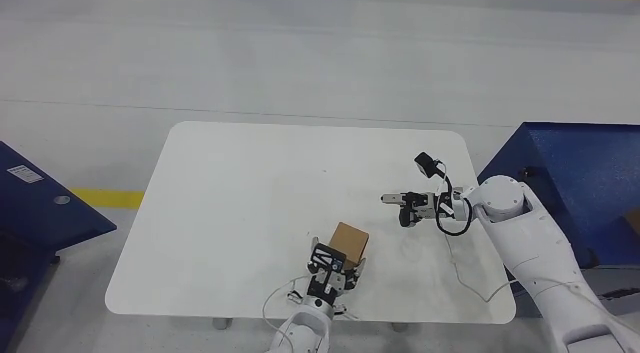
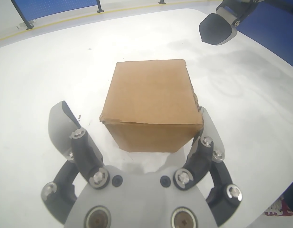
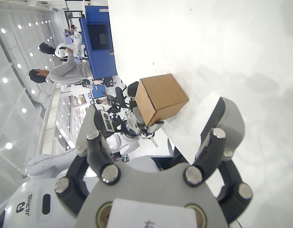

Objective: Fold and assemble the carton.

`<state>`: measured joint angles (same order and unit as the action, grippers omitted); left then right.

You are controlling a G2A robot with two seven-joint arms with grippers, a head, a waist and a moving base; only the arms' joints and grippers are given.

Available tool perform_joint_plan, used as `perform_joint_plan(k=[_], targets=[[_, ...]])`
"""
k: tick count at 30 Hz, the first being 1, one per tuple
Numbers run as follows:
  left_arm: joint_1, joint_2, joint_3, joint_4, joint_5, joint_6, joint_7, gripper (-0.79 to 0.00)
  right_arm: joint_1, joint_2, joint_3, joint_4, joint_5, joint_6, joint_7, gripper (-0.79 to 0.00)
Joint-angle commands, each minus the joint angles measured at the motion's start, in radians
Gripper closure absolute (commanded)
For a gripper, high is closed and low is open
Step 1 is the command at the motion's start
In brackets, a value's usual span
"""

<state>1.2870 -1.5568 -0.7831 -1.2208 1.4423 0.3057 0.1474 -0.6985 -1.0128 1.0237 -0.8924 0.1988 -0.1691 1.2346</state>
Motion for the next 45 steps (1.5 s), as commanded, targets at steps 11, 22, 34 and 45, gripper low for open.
perform_joint_plan(k=[11, 22, 34, 45], targets=[[-0.007, -0.01, -0.006, 0.008, 0.011, -0.007, -0.018, -0.785, 0.0, 0.0, 0.0, 0.0, 0.0, 0.0, 0.0, -0.785], [-0.008, -0.017, -0.008, -0.014, 0.005, -0.046, -0.035, -0.76, 0.0, 0.0, 0.0, 0.0, 0.0, 0.0, 0.0, -0.785], [0.004, -0.019, -0.028, -0.022, 0.01, -0.056, -0.029, -0.345, 0.0, 0.0, 0.0, 0.0, 0.0, 0.0, 0.0, -0.785], [0.054, -0.02, -0.083, -0.146, -0.194, -0.173, -0.015, 0.0, 0.0, 0.0, 0.0, 0.0, 0.0, 0.0, 0.0, -0.785]])
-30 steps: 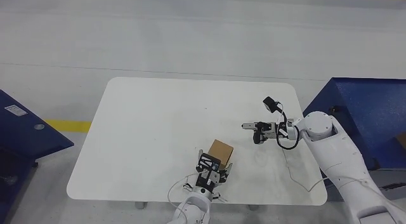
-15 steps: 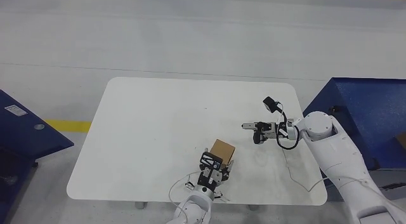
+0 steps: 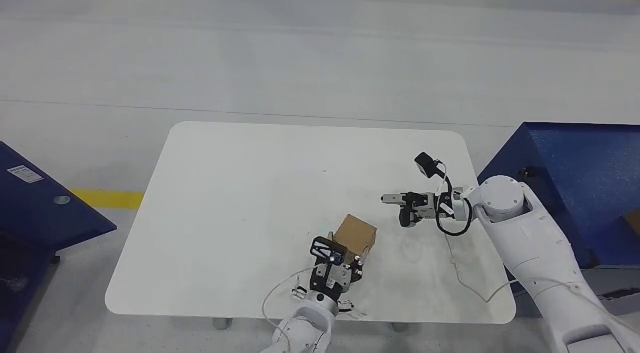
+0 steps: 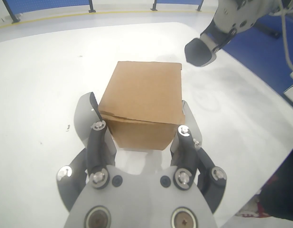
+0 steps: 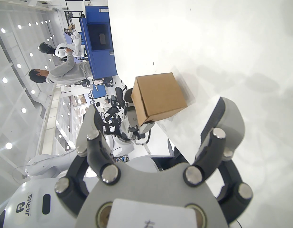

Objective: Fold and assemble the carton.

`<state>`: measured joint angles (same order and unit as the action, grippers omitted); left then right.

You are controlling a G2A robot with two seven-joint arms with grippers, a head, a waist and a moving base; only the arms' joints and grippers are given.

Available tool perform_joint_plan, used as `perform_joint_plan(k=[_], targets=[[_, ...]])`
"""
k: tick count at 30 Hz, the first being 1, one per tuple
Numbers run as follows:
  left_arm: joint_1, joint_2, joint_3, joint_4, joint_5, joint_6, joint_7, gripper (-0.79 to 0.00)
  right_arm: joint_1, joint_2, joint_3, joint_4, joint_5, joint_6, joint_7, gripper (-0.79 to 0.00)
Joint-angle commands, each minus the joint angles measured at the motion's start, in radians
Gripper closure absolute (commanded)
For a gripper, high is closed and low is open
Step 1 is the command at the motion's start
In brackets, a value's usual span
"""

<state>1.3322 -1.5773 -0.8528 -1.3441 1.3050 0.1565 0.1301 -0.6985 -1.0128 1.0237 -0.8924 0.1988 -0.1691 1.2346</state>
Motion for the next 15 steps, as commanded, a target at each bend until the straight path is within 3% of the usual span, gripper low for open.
perform_joint_plan(k=[1, 5, 8, 15], targets=[[0.021, 0.0, -0.031, -0.049, -0.13, -0.06, -0.004, 0.0, 0.0, 0.0, 0.0, 0.0, 0.0, 0.0, 0.0, -0.785], [0.04, 0.007, -0.123, -0.118, -0.427, -0.216, -0.114, 0.0, 0.0, 0.0, 0.0, 0.0, 0.0, 0.0, 0.0, -0.785], [0.032, 0.012, -0.183, -0.125, -0.628, -0.283, -0.23, 0.0, 0.0, 0.0, 0.0, 0.0, 0.0, 0.0, 0.0, -0.785], [-0.015, 0.016, -0.247, -0.057, -0.911, -0.312, -0.428, 0.0, -0.037, 0.013, 0.069, 0.015, 0.084, 0.009, -0.061, -0.785]])
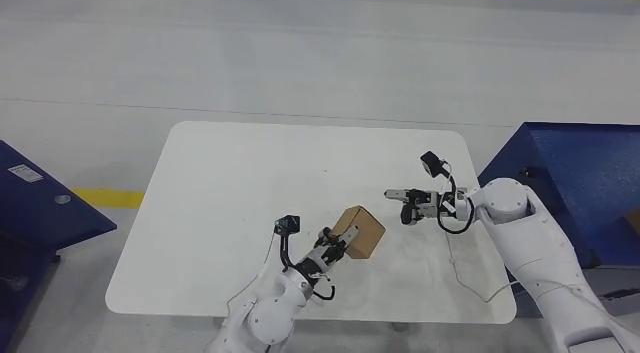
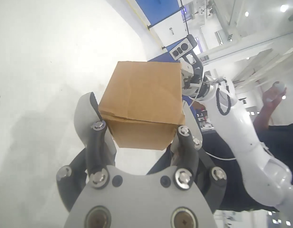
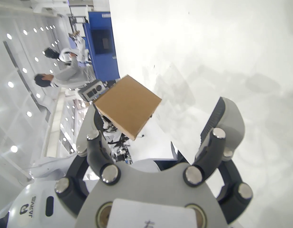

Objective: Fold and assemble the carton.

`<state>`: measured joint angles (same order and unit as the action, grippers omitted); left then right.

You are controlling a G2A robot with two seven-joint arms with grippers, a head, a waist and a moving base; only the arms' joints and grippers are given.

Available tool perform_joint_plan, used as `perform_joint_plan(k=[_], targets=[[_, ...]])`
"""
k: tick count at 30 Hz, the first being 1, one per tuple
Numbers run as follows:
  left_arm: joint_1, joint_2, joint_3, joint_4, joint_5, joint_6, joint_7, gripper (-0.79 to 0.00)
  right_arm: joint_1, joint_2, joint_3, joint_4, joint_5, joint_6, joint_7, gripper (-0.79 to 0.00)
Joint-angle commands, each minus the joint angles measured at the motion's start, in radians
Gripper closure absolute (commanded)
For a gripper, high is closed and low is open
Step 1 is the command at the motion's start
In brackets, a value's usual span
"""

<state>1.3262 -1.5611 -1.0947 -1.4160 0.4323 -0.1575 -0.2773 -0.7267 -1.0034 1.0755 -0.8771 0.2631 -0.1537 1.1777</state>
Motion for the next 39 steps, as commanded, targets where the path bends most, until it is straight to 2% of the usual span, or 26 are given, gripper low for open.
perform_joint_plan(k=[1, 5, 11, 12, 14, 15, 16, 22, 28, 30, 31, 32, 33, 34, 35, 38, 39], targets=[[-0.013, 0.0, -0.006, 0.025, -0.056, 0.004, -0.032, 0.0, -0.014, 0.005, 0.025, -0.003, 0.029, -0.011, -0.002, -0.785], [-0.043, -0.003, -0.018, 0.085, -0.204, 0.004, -0.109, 0.0, -0.028, 0.01, 0.037, -0.015, 0.04, -0.02, 0.01, -0.785], [-0.079, -0.002, -0.024, 0.154, -0.238, 0.024, -0.102, 0.0, -0.028, 0.01, 0.037, -0.015, 0.04, -0.02, 0.01, -0.785], [-0.083, -0.001, -0.029, 0.164, -0.244, 0.027, -0.097, -0.095, -0.028, 0.01, 0.037, -0.015, 0.04, -0.02, 0.01, -0.785], [-0.09, 0.0, -0.031, 0.181, -0.244, 0.037, -0.093, -0.4, -0.028, 0.01, 0.037, -0.015, 0.04, -0.02, 0.01, -0.785], [-0.092, 0.0, -0.034, 0.19, -0.249, 0.04, -0.089, -0.748, -0.028, 0.01, 0.037, -0.015, 0.04, -0.02, 0.01, -0.785], [-0.095, 0.001, -0.036, 0.197, -0.251, 0.042, -0.084, -0.785, -0.028, 0.01, 0.037, -0.015, 0.04, -0.02, 0.01, -0.785], [-0.089, 0.013, -0.086, 0.197, -0.258, 0.039, -0.048, -0.785, -0.028, 0.01, 0.037, -0.015, 0.04, -0.02, 0.01, -0.785], [-0.03, 0.034, -0.146, 0.075, -0.194, 0.037, 0.01, -0.785, -0.028, 0.01, 0.037, -0.015, 0.04, -0.02, 0.01, -0.785], [-0.007, 0.04, -0.15, 0.01, -0.106, 0.042, 0.073, -0.763, -0.028, 0.01, 0.037, -0.015, 0.04, -0.02, 0.01, -0.785], [0.008, 0.042, -0.146, -0.024, -0.042, 0.05, 0.123, -0.631, -0.028, 0.01, 0.037, -0.015, 0.04, -0.02, 0.01, -0.785], [0.021, 0.044, -0.133, -0.063, 0.049, 0.053, 0.181, -0.32, -0.028, 0.01, 0.037, -0.015, 0.04, -0.02, 0.01, -0.785], [0.037, 0.045, -0.114, -0.091, 0.126, 0.06, 0.228, -0.234, -0.028, 0.01, 0.037, -0.015, 0.04, -0.02, 0.01, -0.785], [0.05, 0.045, -0.092, -0.119, 0.201, 0.077, 0.278, -0.028, -0.028, 0.01, 0.037, -0.015, 0.04, -0.02, 0.01, -0.785], [0.057, 0.044, -0.064, -0.144, 0.269, 0.087, 0.313, 0.0, -0.028, 0.01, 0.037, -0.015, 0.04, -0.02, 0.01, -0.785], [0.058, 0.043, 0.007, -0.166, 0.461, 0.101, 0.384, 0.0, -0.028, 0.01, 0.037, -0.015, 0.04, -0.02, 0.01, -0.785], [0.058, 0.043, 0.007, -0.166, 0.461, 0.101, 0.384, 0.0, -0.028, 0.01, 0.037, -0.015, 0.04, -0.02, 0.01, -0.785]])
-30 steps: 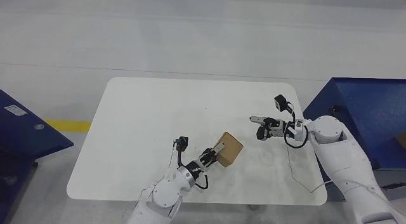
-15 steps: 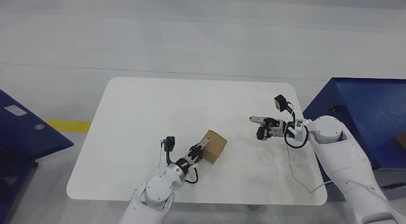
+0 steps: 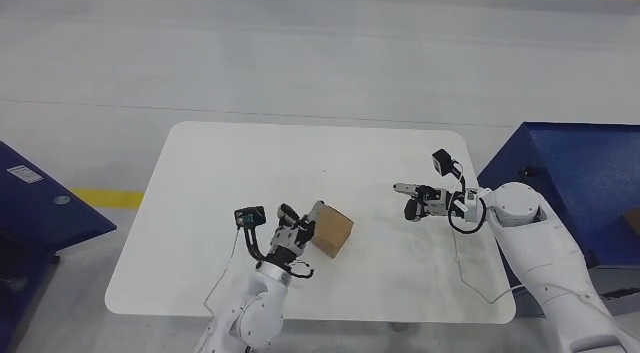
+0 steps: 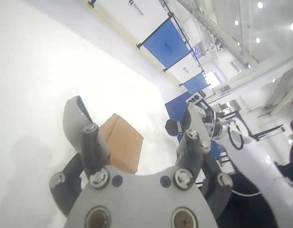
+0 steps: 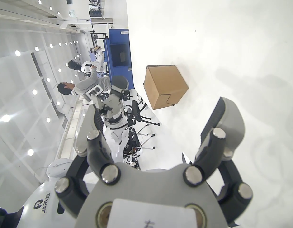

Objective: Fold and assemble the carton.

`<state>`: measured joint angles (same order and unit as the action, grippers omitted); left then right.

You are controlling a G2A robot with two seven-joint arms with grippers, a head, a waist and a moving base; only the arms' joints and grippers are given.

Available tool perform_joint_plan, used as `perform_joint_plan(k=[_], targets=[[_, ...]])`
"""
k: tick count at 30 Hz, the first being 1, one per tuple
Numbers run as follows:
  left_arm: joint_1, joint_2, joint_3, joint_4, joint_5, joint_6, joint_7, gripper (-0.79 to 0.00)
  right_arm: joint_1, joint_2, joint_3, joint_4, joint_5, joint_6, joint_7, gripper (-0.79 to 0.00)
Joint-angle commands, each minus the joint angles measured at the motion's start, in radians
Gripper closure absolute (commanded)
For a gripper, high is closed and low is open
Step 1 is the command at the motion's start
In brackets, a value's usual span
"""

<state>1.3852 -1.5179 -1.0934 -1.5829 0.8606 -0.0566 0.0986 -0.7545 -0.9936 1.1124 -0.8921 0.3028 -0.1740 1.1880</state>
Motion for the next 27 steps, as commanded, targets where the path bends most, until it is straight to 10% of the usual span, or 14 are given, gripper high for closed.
perform_joint_plan(k=[1, 12, 27], targets=[[-0.001, 0.0, 0.006, 0.0, 0.033, 0.0, 0.008, 0.0, 0.0, 0.0, 0.0, 0.0, 0.0, 0.0, 0.0, -0.785], [-0.002, 0.001, 0.008, 0.002, 0.042, -0.004, 0.005, 0.0, 0.0, 0.0, 0.0, 0.0, 0.0, 0.0, 0.0, -0.785], [-0.127, -0.02, 0.228, 0.127, 0.621, 0.187, 0.098, 0.0, 0.0, 0.0, 0.0, 0.0, 0.0, 0.0, 0.0, -0.785]])
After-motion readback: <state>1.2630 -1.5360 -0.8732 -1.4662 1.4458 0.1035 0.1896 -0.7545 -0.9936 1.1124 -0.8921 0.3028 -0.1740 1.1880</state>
